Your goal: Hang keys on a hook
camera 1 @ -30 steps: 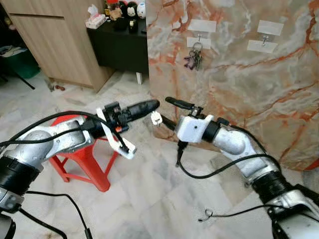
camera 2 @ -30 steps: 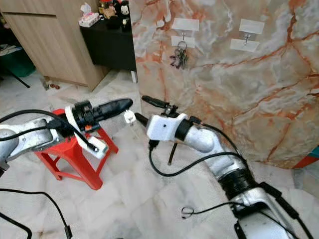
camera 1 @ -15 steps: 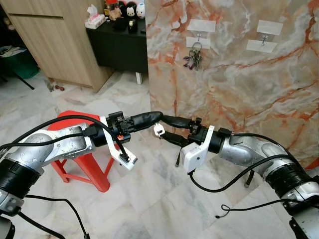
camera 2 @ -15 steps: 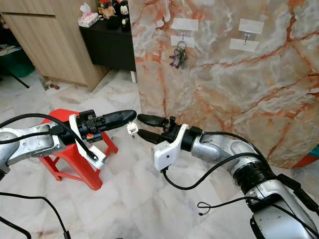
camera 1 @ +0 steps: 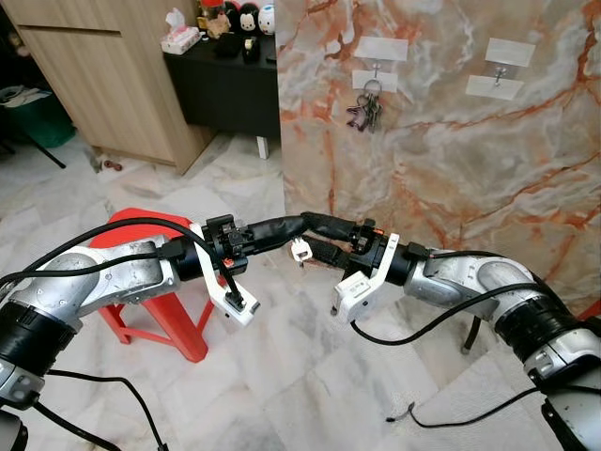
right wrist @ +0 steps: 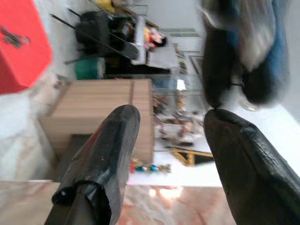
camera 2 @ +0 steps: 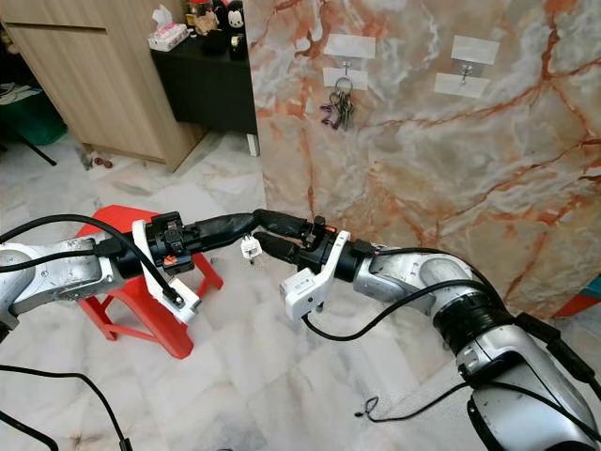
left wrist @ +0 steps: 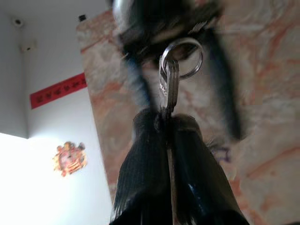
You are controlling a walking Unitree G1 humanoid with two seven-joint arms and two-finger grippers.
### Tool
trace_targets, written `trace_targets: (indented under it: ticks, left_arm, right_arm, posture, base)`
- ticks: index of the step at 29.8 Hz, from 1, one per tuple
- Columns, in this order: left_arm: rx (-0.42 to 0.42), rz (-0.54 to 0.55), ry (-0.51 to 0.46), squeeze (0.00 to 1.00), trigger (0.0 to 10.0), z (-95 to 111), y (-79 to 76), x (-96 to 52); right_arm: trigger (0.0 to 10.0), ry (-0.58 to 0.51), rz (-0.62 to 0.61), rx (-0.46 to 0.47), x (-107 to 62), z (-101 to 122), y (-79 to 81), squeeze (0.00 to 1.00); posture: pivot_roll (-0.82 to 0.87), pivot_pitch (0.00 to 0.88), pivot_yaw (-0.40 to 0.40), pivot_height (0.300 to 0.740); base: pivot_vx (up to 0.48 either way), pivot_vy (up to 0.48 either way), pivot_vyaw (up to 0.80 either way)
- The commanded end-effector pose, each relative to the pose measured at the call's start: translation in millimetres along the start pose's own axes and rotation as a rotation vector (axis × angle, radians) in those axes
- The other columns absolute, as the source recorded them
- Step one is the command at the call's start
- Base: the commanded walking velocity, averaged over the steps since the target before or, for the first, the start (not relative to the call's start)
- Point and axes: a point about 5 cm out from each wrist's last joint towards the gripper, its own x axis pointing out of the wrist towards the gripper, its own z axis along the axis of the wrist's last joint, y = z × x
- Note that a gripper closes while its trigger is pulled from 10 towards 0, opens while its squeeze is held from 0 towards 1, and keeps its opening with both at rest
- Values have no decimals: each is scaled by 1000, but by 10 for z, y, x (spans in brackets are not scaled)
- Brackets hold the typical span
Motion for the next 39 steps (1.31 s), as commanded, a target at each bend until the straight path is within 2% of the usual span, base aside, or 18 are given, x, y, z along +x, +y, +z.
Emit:
trace_targets:
  ticks: [1,7,13,18,23,31,39]
  left_arm:
    - [-19,-21,-23,0,10000,50,-30,-12]
    - [-12,-25,-2,0,10000,-6,-14,-36]
    - [-21,-30,-1,0,10000,-14,-14,-39]
    - [-42,-39,-1,0,10000,-11,-37,-45]
    - [-50,-40,-3,0,10000,-3,-41,-42]
    - [-69,-31,-8,0,10000,-1,-29,-30]
    - [-95,-36,-12,0,10000,18,-43,-24]
  right_arm:
    - [10000,0,-17,-45,18,-48,-71,0]
    - [10000,58,-17,-41,-78,-137,-37,0]
    - [10000,-5,-43,-61,-114,-70,-28,0]
    - [10000,-105,-62,-106,-160,4,-53,0]
    - [10000,-179,-25,-126,-180,99,33,0]
    - [10000,-222,-16,-141,-156,177,98,0]
    - [10000,-246,-107,-151,-106,239,14,0]
  posture:
    - [150,118,20,740]
    - [150,119,20,740]
    - [148,118,23,740]
    - [145,118,22,740]
    - [145,119,22,740]
    - [147,120,25,740]
    - [147,122,27,740]
  base:
    - [0,0,0]
    - [0,0,0]
    - [0,0,0]
    - [0,0,0]
    - [0,0,0]
    - [0,0,0]
    - [0,0,0]
